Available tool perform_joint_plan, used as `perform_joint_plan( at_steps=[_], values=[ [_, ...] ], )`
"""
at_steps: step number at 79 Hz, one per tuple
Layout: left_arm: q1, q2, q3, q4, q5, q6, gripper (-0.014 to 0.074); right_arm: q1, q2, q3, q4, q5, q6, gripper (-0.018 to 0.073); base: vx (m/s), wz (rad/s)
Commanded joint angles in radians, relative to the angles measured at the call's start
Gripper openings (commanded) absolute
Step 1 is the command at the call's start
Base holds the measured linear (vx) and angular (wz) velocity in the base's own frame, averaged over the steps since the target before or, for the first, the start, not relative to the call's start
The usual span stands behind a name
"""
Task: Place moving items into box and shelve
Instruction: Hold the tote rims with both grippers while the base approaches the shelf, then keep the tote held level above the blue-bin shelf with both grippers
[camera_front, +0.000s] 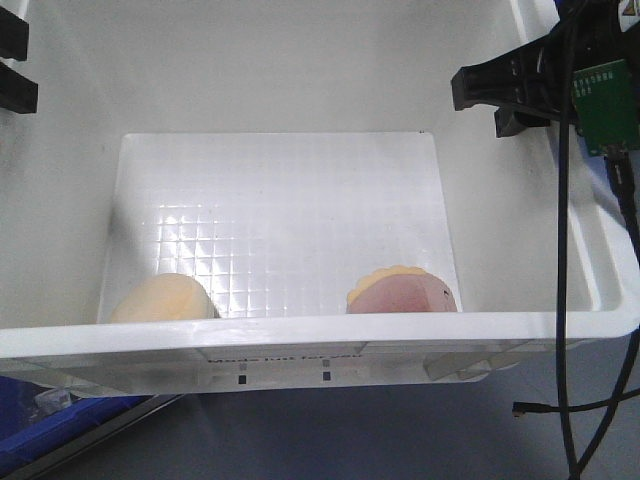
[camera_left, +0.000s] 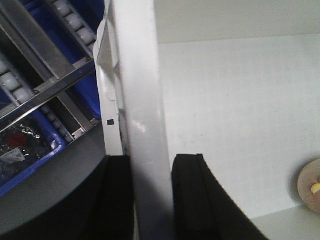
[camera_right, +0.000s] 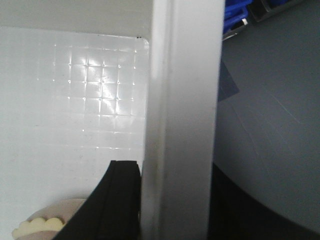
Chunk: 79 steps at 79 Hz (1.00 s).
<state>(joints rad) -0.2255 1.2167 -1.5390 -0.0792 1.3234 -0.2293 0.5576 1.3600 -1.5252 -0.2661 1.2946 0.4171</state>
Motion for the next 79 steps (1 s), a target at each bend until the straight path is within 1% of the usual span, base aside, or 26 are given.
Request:
perform_joint_plan(
  at_steps=[1, 51, 79],
  values=[
    [-0.008, -0.036, -0.044, -0.021, -0.069, 0.001, -0.0006, -0.003, -0.037, -0.043, -0.075, -0.063, -0.014, -0.0006, 0.10, 0.54],
    [-0.008, -0.036, -0.044, -0.021, -0.069, 0.001, -0.0006, -0.003, -0.037, -0.043, -0.076, -0.062, -0.014, -0.0006, 0.07, 0.51],
    [-0.008, -0.036, -0.044, -0.021, -0.069, 0.001, -0.0006, -0.003, -0.037, -0.043, -0.076, -0.062, -0.014, -0.0006, 0.04, 0.42]
  ],
)
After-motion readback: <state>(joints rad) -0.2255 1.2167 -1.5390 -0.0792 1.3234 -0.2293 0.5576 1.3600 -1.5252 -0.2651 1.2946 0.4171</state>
